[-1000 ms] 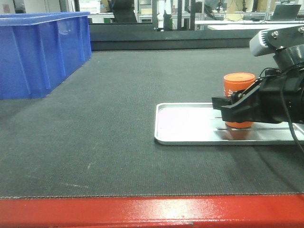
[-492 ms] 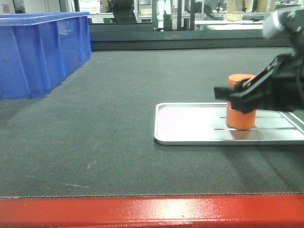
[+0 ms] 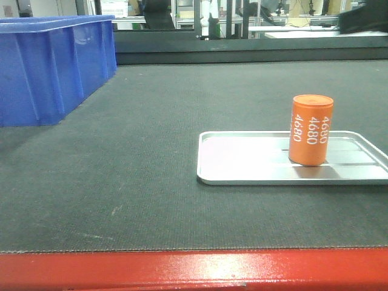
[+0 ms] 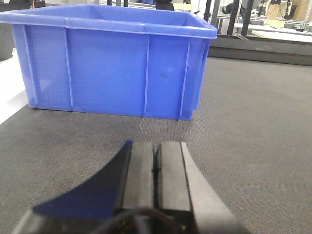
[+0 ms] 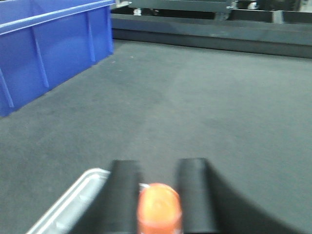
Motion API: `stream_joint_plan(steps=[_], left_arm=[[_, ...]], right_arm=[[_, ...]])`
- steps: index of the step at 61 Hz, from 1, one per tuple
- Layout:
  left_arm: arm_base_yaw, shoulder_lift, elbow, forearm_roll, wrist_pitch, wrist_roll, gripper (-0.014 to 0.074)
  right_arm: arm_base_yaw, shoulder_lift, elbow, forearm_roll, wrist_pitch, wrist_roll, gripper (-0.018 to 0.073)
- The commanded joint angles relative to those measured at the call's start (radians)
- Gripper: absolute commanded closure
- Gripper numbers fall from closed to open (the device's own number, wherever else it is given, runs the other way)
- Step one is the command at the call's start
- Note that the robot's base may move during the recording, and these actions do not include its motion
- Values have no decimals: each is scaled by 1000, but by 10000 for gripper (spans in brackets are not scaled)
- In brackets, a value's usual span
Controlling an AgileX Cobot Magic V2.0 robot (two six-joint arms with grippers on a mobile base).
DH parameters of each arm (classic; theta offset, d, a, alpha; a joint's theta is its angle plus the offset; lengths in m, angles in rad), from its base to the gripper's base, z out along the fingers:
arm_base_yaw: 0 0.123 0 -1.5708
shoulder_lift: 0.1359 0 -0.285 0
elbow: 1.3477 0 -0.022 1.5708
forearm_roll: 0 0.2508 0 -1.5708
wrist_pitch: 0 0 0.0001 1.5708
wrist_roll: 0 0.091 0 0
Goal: Grab orange capacitor from left shelf to right conveyor
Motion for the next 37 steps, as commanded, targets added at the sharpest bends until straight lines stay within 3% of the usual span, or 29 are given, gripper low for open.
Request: stream_joint_plan(steps=[1,3,11,37], left_arm=[[-3,-17,-14,0,-89,-1,701],[-3,-17,-14,0,-89,-1,701],[-3,-17,-14,0,-89,-1,701],[-3,-17,-14,0,-89,-1,701]], right_arm=[[-5,-117,-24,-5,66,6,471],[-5,-162,-24,-5,124,6,526],[-5,-307,-24,-5,262,6,521],[-6,-394,-24,-5,310,5,521]])
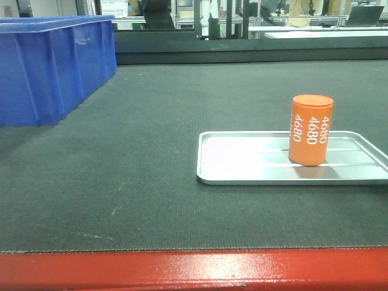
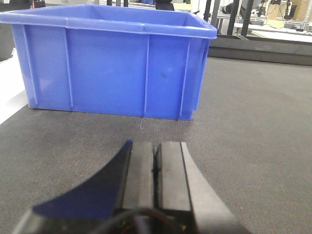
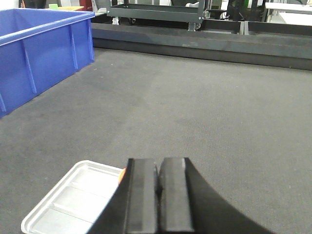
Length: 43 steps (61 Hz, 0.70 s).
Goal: Grab orange capacitor from left shelf to right conveyor
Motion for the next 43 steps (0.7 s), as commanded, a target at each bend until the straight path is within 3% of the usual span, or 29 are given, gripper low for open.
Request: stream_joint_plan(steps=[1,15,28,43], left_arm=[[-3,-17,-14,0,-89,-1,701],[-3,-17,-14,0,-89,-1,701],[-3,-17,-14,0,-89,-1,701],[-3,-17,-14,0,-89,-1,701]], right_arm=[[-6,-3,-27,-5,-76,-1,521],[-20,-74,21,4,-7,-3,521],[-148,-348,157,94,136,-80,520],[-272,-599,354,102,112,-98,520]])
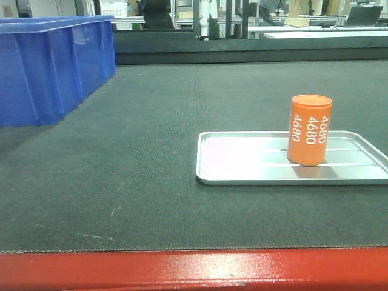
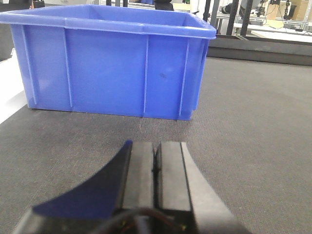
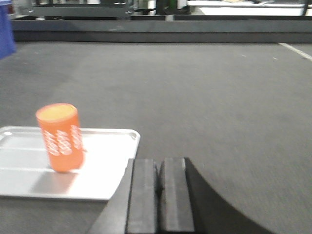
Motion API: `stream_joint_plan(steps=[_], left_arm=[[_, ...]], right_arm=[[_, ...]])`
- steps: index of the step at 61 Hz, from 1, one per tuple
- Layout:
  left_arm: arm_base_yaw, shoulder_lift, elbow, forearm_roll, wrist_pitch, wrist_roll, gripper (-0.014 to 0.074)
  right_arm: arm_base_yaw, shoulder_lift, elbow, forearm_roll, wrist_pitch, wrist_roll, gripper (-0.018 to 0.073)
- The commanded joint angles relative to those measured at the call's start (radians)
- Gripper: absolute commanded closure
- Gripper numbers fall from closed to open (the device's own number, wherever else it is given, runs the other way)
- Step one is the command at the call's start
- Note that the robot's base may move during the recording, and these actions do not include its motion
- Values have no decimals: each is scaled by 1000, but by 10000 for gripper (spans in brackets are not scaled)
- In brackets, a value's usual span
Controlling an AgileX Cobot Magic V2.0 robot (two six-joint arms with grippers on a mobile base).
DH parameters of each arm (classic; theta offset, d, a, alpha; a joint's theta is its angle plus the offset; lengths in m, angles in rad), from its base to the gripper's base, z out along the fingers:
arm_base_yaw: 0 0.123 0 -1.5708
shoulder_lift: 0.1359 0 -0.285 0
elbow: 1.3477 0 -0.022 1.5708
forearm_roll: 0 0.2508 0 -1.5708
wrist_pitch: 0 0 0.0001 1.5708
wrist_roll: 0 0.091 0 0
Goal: Grab orange capacitor from left shelf to right conveyor
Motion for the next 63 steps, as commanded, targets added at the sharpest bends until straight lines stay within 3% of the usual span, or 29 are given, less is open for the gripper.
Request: stream_joint_plan(steps=[1,63], left_arm=[[-3,-17,-14,0,-89,-1,701],[-3,-15,-14,0,-89,-1,701]], right_arm=[[-22,-49,29,2,-92,-14,520],[-24,-44,63,2,-77,-14,520]])
